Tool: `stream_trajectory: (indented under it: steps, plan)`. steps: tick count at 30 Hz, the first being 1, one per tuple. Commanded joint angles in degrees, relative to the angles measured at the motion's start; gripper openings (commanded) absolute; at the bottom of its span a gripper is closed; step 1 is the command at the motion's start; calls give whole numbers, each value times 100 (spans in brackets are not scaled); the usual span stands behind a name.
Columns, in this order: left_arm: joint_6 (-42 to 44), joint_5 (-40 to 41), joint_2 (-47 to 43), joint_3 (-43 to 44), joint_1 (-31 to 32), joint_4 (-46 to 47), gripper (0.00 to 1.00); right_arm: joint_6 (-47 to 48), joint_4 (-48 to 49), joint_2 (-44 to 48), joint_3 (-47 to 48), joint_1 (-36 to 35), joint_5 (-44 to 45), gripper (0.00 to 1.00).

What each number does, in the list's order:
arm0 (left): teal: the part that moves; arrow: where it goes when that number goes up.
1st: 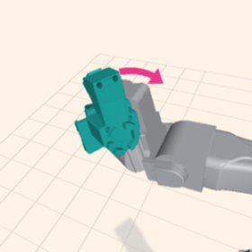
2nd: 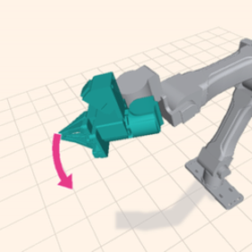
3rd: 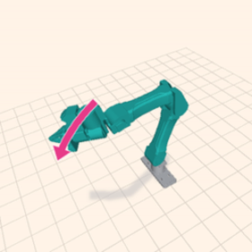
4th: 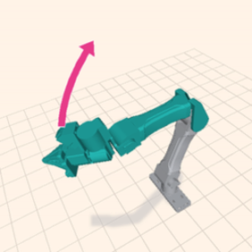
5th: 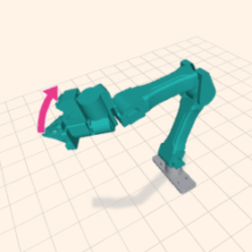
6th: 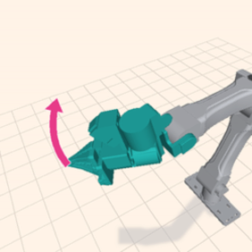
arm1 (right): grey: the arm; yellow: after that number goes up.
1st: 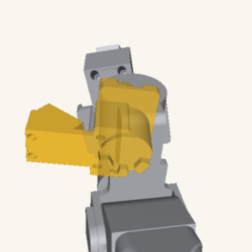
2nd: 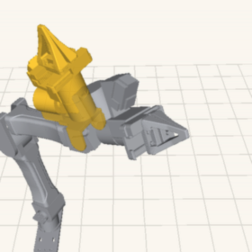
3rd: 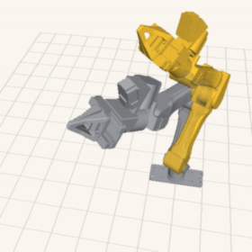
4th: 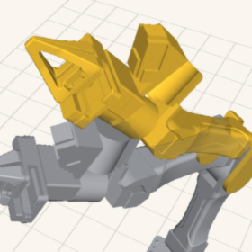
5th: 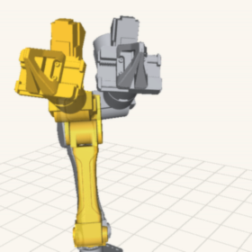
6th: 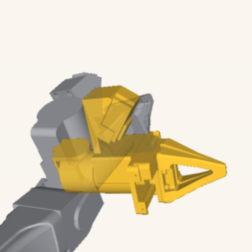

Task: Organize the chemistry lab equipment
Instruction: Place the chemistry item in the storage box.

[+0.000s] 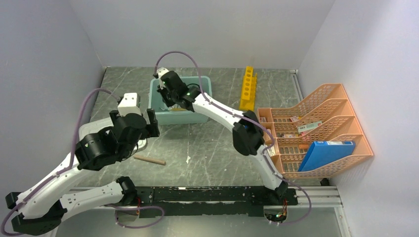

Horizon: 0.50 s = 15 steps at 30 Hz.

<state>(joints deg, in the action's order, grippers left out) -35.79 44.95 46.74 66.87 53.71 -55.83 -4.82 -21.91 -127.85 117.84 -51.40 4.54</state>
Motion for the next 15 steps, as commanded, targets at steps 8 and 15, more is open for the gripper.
stream_trajectory:
  steps: [8, 15]
  plan:
    - [-513, -237, 231, -449, -20, -200, 94, -56, -979, -1746, 1817, 413, -246, 16]
    - [-1697, -736, 255, -1159, -24, -255, 94, -98, -775, -1316, 1375, 438, -396, 66]
